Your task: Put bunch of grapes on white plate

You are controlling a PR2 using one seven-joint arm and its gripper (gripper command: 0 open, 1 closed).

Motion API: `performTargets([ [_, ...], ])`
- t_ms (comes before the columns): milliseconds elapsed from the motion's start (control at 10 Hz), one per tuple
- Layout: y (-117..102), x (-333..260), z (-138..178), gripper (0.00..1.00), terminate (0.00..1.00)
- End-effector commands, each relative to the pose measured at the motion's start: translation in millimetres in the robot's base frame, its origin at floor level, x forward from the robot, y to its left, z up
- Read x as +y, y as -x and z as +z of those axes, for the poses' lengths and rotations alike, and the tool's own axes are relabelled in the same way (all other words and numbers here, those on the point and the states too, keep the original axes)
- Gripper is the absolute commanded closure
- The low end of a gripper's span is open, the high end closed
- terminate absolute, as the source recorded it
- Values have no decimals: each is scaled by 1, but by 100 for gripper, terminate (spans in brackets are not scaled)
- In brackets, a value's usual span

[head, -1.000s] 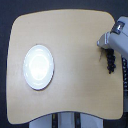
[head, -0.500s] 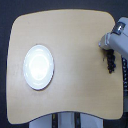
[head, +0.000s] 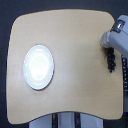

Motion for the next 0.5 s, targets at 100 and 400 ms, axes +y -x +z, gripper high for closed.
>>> performTargets([
  [100, -6, -3, 8, 100, 0],
  [400, -8, -7, 11, 100, 0],
])
